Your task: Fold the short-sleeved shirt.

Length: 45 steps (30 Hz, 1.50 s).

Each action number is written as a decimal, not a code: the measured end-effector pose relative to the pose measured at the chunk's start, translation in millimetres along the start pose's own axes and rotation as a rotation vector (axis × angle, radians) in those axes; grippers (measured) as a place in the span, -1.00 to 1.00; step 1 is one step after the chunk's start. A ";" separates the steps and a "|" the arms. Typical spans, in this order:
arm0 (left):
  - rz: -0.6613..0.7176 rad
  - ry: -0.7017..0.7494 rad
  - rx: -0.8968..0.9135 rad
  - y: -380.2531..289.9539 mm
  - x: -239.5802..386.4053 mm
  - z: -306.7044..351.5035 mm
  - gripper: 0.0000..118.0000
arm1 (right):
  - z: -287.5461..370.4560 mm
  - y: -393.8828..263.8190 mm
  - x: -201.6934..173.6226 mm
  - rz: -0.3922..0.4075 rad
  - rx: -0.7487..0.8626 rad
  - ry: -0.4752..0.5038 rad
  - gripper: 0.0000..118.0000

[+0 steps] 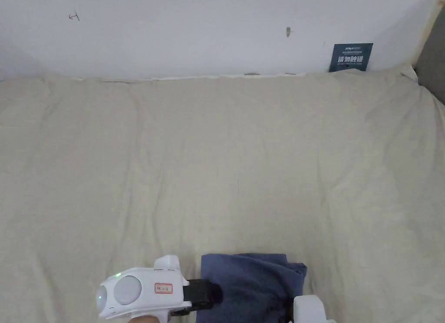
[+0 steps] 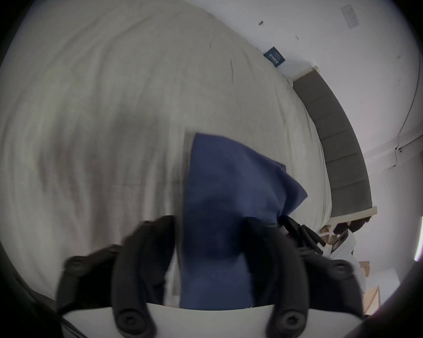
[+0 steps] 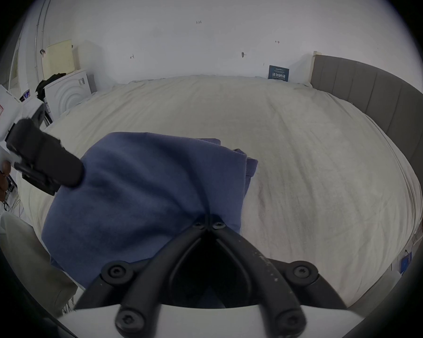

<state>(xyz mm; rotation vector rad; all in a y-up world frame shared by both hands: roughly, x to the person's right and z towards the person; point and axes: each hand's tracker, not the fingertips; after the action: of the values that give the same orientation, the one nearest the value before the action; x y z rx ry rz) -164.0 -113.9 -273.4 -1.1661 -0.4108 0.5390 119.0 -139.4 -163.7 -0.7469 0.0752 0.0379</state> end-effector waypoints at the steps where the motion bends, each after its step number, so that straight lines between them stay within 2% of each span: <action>1: -0.009 -0.008 -0.001 -2.9 3.6 -1.3 -0.31 | 0.0 0.1 0.5 0.004 0.000 0.003 -0.98; 3: -0.079 0.031 0.029 -5.6 9.9 -1.0 -0.54 | 0.0 0.6 2.1 0.002 -0.001 0.009 -0.98; 5: -0.069 0.022 0.021 -8.1 14.0 0.8 -0.66 | 0.8 2.6 4.7 -0.013 -0.007 0.018 -0.97; 11: -0.092 0.009 0.069 -0.8 18.0 19.4 -0.72 | 11.9 20.6 10.3 -0.023 -0.012 0.040 -0.97; 17: -0.150 0.091 0.156 29.8 -0.5 78.0 -0.73 | 38.4 67.7 11.7 -0.008 0.117 0.045 -0.97; 22: -0.152 0.288 0.199 71.9 -67.1 145.6 -0.73 | 53.1 109.0 4.8 0.020 0.210 0.035 -0.97; 27: -0.076 0.488 0.257 108.8 -151.6 203.2 -0.73 | 57.4 145.0 -8.3 0.029 0.284 0.039 -0.97; 33: -0.017 0.687 0.292 126.6 -218.7 263.7 -0.73 | 47.2 177.9 -32.4 0.047 0.325 0.053 -0.97; 36: 0.061 0.735 0.301 138.3 -253.4 275.6 -0.72 | 38.7 187.2 -41.3 0.045 0.326 0.064 -0.97; 39: 0.100 0.722 0.287 136.4 -267.7 275.6 -0.68 | 33.6 190.2 -45.5 0.027 0.324 0.066 -0.97; 40: 0.109 0.734 0.290 133.2 -260.7 269.1 -0.47 | 32.7 191.1 -45.6 0.021 0.323 0.069 -0.97; 41: 0.110 0.737 0.294 131.8 -258.1 269.1 -0.11 | 36.2 192.7 -48.3 0.020 0.321 0.066 -0.97; 43: 0.106 0.727 0.318 128.8 -251.3 271.0 0.79 | 38.4 193.6 -47.5 0.017 0.322 0.062 -0.97; 44: 0.101 0.720 0.337 142.5 -271.3 273.5 0.94 | 40.4 194.5 -46.4 0.016 0.323 0.061 -0.97; 45: 0.088 0.714 0.371 142.7 -264.5 276.8 0.94 | 42.0 194.9 -43.4 0.017 0.326 0.055 -0.97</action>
<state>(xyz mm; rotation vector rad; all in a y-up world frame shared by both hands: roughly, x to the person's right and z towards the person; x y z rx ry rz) -559.5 -22.4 -319.2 -0.9413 0.3446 0.2294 66.1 31.7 -261.4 -0.4217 0.1369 0.0201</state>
